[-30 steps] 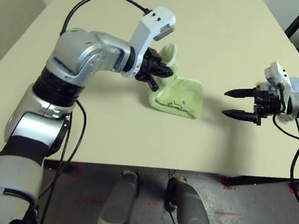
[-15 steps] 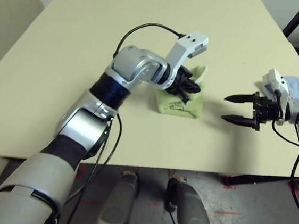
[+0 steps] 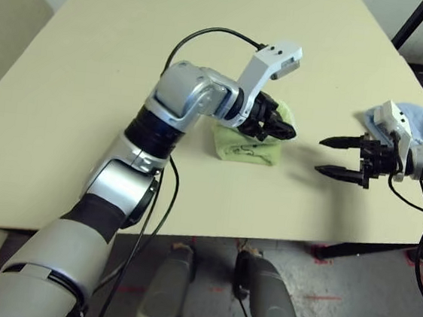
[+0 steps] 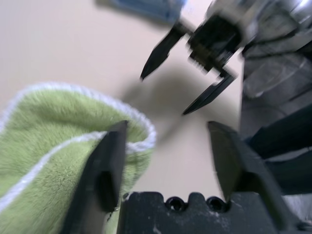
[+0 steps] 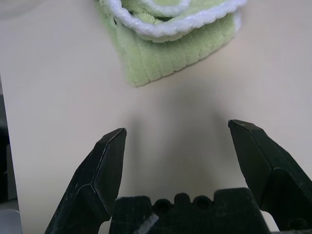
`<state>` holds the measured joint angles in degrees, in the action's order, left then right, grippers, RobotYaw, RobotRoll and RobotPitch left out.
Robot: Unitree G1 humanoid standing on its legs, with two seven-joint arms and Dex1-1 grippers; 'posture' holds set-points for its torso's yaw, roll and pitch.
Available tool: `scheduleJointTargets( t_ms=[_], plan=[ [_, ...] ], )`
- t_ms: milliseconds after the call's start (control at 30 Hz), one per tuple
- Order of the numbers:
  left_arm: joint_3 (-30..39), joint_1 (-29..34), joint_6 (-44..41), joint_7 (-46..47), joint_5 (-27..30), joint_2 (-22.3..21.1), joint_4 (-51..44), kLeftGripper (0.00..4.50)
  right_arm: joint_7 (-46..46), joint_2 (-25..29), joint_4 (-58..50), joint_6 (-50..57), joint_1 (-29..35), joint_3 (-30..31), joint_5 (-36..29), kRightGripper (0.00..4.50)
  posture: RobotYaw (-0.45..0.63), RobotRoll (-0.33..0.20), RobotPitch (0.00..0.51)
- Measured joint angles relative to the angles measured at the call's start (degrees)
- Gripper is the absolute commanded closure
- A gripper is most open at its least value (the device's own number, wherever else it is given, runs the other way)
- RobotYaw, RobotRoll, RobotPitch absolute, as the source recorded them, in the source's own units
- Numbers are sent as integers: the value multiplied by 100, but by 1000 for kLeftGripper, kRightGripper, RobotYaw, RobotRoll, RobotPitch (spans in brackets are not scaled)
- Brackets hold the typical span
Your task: Fold the towel and set it aside.
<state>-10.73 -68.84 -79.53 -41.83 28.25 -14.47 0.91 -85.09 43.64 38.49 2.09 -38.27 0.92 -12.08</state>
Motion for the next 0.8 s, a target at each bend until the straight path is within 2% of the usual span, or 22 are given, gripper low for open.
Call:
scheduleJointTargets(
  t_ms=[133,267,500,800],
  plan=[
    [348,-8,-157,254,51,-372,-400,21,114,-85,242,122,-348,-95,-75,0,130,0,137],
    [652,289,-110,500,-3,-698,-468,21,312,-259,390,515,-800,-345,-306,0,139,0,137],
    [1062,1880,1138,497,-2,-1019,-1156,21,284,-628,498,1457,-1696,-366,-443,0,150,0,132],
    [1138,3852,3339,-550,-83,-2023,-1894,21,49,-1108,1355,1551,-2564,95,-68,0,190,0,130]
  ],
)
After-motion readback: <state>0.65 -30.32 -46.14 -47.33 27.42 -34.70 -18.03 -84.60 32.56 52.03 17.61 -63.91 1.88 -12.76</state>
